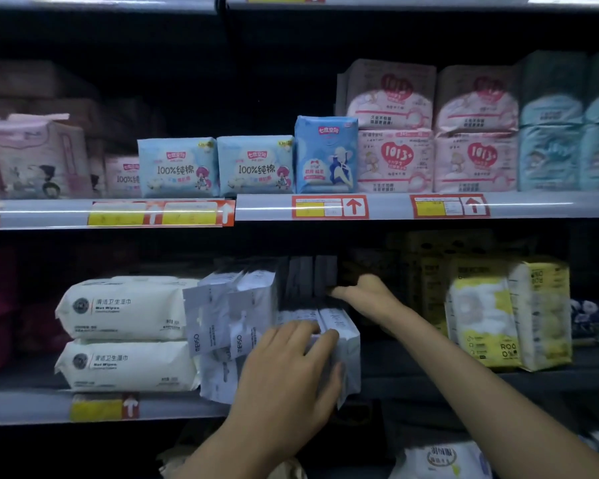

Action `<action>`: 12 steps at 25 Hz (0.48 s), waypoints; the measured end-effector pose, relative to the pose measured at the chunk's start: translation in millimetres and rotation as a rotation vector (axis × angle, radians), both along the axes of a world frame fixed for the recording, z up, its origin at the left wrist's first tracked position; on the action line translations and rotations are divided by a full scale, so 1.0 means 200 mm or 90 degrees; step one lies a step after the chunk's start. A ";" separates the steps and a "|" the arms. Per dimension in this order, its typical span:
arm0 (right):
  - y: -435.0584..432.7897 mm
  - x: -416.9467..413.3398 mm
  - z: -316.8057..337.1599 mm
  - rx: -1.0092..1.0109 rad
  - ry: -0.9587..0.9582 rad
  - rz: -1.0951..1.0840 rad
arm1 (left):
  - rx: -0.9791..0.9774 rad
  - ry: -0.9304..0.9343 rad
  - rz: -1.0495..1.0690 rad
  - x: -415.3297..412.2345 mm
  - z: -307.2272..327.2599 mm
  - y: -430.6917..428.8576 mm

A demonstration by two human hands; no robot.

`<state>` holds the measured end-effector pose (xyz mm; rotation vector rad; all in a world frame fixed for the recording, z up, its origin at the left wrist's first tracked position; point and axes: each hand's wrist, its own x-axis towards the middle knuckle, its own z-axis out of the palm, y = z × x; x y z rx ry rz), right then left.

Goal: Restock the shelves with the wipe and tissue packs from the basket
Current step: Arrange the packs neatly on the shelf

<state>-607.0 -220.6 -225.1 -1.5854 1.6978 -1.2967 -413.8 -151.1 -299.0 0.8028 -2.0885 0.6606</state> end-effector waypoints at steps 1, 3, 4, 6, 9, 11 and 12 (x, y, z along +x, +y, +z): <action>0.03 0.01 0.01 -0.023 0.006 0.001 | -0.018 0.011 0.007 0.03 0.00 0.01; 0.15 0.04 0.00 -0.069 0.028 -0.008 | -0.067 0.052 0.025 0.12 -0.01 0.04; 0.21 0.05 -0.02 -0.090 0.031 -0.010 | -0.086 0.080 0.036 0.17 -0.02 0.04; 0.31 0.08 -0.09 -0.120 0.033 -0.022 | -0.091 0.121 0.062 0.27 -0.07 0.04; 0.42 0.16 -0.24 -0.158 0.041 -0.027 | -0.016 0.108 0.093 0.35 -0.17 0.00; 0.46 0.24 -0.35 -0.204 0.073 -0.064 | 0.036 0.069 0.129 0.35 -0.22 -0.05; 0.47 0.28 -0.41 -0.225 0.110 -0.081 | 0.054 0.059 0.143 0.34 -0.24 -0.07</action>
